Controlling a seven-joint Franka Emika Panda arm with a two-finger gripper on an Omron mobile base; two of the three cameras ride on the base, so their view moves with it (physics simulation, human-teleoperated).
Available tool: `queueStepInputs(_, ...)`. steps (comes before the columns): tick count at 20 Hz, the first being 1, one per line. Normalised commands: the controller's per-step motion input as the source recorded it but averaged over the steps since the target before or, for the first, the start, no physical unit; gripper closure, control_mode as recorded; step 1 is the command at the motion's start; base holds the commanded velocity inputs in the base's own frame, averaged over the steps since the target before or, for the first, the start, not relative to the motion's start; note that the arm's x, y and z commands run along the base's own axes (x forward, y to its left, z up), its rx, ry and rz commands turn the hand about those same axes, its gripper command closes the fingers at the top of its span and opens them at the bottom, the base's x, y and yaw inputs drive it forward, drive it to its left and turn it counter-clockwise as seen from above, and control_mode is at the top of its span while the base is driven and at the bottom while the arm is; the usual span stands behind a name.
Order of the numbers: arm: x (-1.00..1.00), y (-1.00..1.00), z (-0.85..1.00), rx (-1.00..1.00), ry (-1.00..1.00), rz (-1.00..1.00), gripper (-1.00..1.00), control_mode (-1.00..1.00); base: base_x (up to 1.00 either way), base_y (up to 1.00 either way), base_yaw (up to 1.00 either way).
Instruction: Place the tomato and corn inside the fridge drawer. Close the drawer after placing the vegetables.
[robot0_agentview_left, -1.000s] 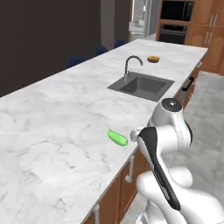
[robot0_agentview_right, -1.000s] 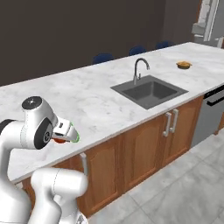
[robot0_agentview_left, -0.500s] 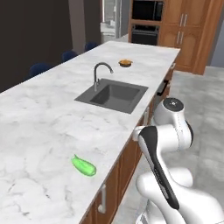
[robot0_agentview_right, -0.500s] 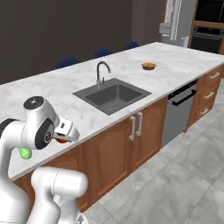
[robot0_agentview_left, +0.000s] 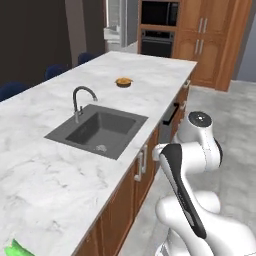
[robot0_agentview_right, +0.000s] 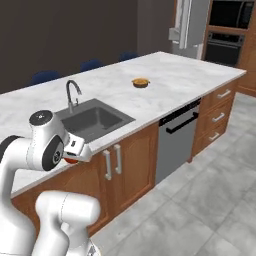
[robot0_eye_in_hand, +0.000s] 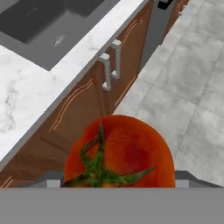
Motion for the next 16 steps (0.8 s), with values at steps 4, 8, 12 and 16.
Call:
queueStepInputs(4, 0.0, 0.0, 0.0, 0.0, 0.0, 0.0, 1.0, 1.0, 0.78, -1.0, 0.0)
queueStepInputs(8, 0.0, 0.0, 0.0, 0.0, 0.0, 0.0, 1.0, 1.0, 0.81, -1.0, 0.0)
queueStepInputs(12, 0.0, 0.0, 0.0, 0.0, 0.0, 0.0, 1.0, 1.0, 0.83, -1.0, 0.0)
queueStepInputs(16, 0.0, 0.0, 0.0, 0.0, 0.0, 0.0, 1.0, 1.0, 0.85, -1.0, 0.0)
